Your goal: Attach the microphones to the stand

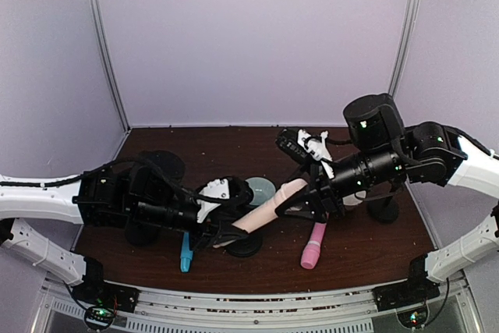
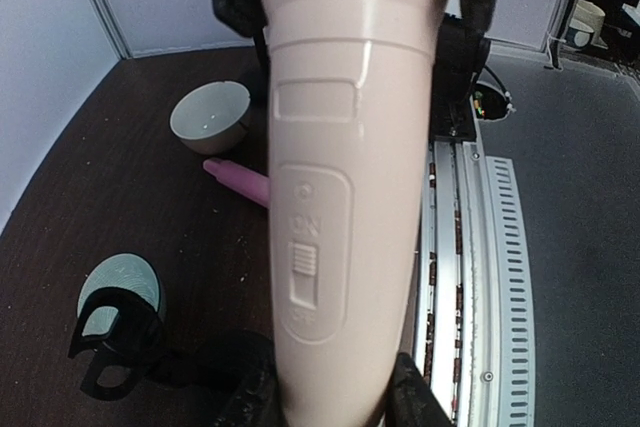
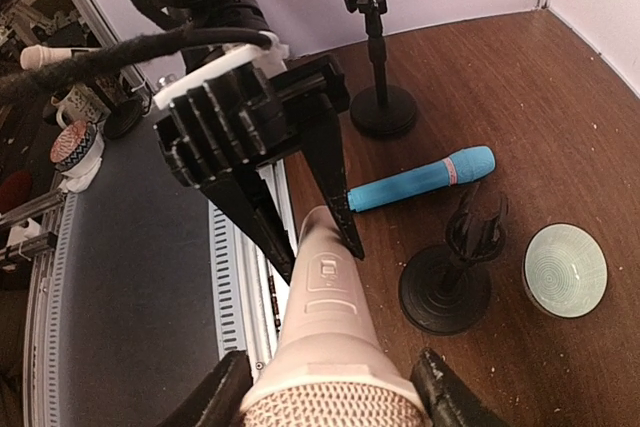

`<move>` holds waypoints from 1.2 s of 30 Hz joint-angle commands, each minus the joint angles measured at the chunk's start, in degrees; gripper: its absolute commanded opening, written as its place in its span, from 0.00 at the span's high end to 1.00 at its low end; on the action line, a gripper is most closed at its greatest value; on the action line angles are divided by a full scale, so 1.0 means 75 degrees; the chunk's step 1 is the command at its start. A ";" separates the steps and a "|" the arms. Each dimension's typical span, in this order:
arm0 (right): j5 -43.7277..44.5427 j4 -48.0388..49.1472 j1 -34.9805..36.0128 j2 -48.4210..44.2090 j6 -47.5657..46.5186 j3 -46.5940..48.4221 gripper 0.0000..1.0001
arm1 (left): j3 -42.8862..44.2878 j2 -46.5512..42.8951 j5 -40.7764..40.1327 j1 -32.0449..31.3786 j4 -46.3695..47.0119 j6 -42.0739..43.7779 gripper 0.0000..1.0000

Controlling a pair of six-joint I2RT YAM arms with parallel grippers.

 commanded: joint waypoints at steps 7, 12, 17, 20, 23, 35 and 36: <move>0.0070 0.0135 0.0009 -0.0074 0.0270 0.0256 0.74 | -0.0019 -0.0025 -0.0548 0.0061 0.0616 -0.0208 0.61; 0.0072 -0.0244 -0.0438 -0.0622 0.0391 0.0517 0.82 | -0.0499 -0.0524 -0.1709 0.0061 0.0867 -0.0285 0.32; 0.0526 -0.0933 -0.0767 -0.1443 0.0437 0.0736 0.92 | -0.1374 -0.0913 -0.2571 0.0063 0.1696 -0.0485 0.23; 0.0977 -0.0956 -0.0905 -0.1893 0.0583 0.0655 1.00 | -0.1815 -0.0756 -0.2736 0.0184 0.2199 -0.0702 0.23; 0.1913 -0.0909 -0.0918 -0.2242 0.0768 0.0502 1.00 | -0.2117 -0.0425 -0.2639 0.0364 0.2841 -0.1016 0.25; 0.3941 0.0154 -0.0921 -0.3617 0.1150 -0.0741 1.00 | -0.2800 0.1186 -0.1740 0.0972 0.6127 -0.1321 0.37; 0.4016 0.0093 -0.0920 -0.3607 0.1183 -0.0709 1.00 | -0.2798 0.1328 -0.1773 0.1006 0.6268 -0.1370 0.38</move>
